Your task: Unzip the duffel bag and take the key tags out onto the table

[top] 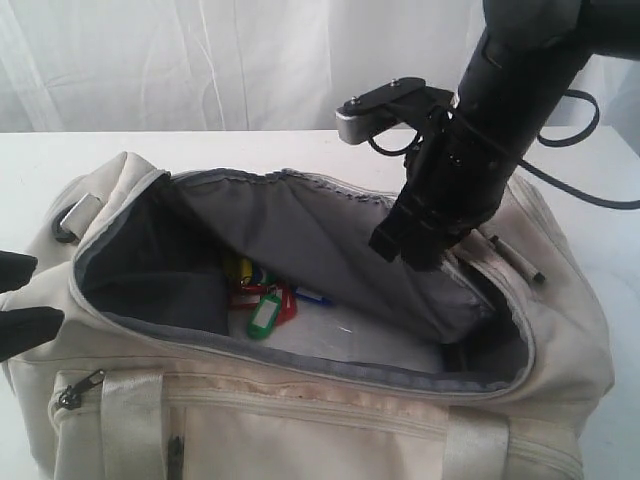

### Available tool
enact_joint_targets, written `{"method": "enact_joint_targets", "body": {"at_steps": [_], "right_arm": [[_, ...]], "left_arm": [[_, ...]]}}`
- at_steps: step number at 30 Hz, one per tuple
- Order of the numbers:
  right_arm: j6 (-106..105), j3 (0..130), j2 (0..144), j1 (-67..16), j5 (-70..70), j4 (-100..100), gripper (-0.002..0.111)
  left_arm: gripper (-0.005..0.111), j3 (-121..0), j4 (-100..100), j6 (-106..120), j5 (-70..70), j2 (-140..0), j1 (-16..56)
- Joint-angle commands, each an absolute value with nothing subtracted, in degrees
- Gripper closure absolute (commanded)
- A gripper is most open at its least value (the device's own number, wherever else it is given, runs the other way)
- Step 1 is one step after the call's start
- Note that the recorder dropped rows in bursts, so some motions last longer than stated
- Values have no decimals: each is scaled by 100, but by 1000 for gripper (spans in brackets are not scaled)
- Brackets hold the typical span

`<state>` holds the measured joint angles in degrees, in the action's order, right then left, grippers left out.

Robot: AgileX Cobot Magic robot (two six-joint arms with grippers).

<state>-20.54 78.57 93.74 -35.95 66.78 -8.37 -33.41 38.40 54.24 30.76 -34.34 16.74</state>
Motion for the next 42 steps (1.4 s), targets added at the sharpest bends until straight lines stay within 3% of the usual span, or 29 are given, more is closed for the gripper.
{"method": "enact_joint_targets", "body": {"at_steps": [1, 9, 16, 25, 32, 38, 39, 42], "right_arm": [[-2028, 8091, 9199, -3601, 6387, -765, 108], [-1887, 8421, 8912, -3591, 4405, 378, 108], [-1299, 8421, 9393, -3107, 2907, 1165, 108], [-76, 8397, 10085, -2796, 2428, 1128, 106], [389, 8397, 10587, -2796, 2378, 1116, 78], [533, 8467, 10500, -2796, 2369, 1116, 32], [533, 8497, 10433, -2796, 2369, 1074, 29], [-101, 8522, 10063, -2928, 2353, 807, 35]], "left_arm": [[56, -3320, 3910, 5370, 3104, -3375, 1671], [56, -3320, 3911, 5370, 3143, -3375, 1671], [56, -3320, 3921, 5370, 3156, -3375, 1671], [56, -3320, 3921, 5370, 3156, -3375, 1671], [56, -3320, 3932, 5358, 3156, -3375, 1671], [56, -3320, 3932, 5348, 3156, -3375, 1671], [56, -3320, 3932, 5348, 3156, -3375, 1671], [56, -3320, 3932, 5334, 3156, -3375, 1671]]}}
